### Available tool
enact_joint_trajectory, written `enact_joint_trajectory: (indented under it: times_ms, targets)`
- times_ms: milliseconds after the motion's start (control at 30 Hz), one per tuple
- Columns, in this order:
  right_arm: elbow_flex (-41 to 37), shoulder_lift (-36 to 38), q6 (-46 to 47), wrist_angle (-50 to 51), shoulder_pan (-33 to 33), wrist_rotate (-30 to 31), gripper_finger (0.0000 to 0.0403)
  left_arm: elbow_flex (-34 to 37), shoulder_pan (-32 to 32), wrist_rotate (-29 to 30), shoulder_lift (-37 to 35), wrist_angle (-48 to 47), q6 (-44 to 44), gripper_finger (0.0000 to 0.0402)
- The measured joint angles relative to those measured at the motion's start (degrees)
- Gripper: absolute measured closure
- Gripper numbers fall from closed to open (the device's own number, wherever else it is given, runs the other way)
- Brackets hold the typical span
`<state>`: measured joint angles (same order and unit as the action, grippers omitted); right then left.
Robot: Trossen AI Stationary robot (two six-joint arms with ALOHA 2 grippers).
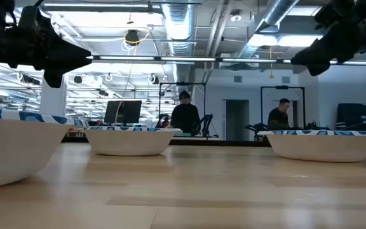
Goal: Nest bowls inside each other
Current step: Stack the white bowl on top of the other white bowl
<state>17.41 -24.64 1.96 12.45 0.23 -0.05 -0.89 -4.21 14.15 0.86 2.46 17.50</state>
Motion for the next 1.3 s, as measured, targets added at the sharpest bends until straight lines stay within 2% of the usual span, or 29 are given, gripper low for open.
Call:
enact_joint_trajectory:
  times_ms: [267,600,933,1033,1133,1233,1300]
  targets:
    - [0.0,0.0,-0.31,2.56,0.02,0.02,0.0291,-0.09,0.0,0.02,0.0,-0.33,0.22,0.0302]
    - [0.0,-0.06,-0.27,2.33,0.02,0.0,0.0291,-0.15,0.0,0.05,0.0,-0.41,5.42,0.0302]
    - [0.0,-0.09,4.11,0.12,0.02,0.02,0.0291,-0.39,0.0,0.07,0.02,1.35,7.18,0.0302]
    - [1.49,-0.07,4.28,-2.67,0.02,0.04,0.0291,-3.39,0.0,0.02,0.75,1.37,6.13,0.0302]
    - [5.34,-0.2,1.43,-2.36,0.02,0.11,0.0291,-8.85,-0.02,0.07,3.39,-1.39,1.44,0.0302]
    - [10.41,-2.2,-1.96,-0.98,0.02,1.13,0.0291,-16.36,0.0,0.98,9.32,-7.0,-1.46,0.0302]
    - [14.29,-4.12,-2.42,2.83,0.01,4.16,0.0291,-21.82,-0.02,2.72,14.52,-11.76,-1.62,0.0302]
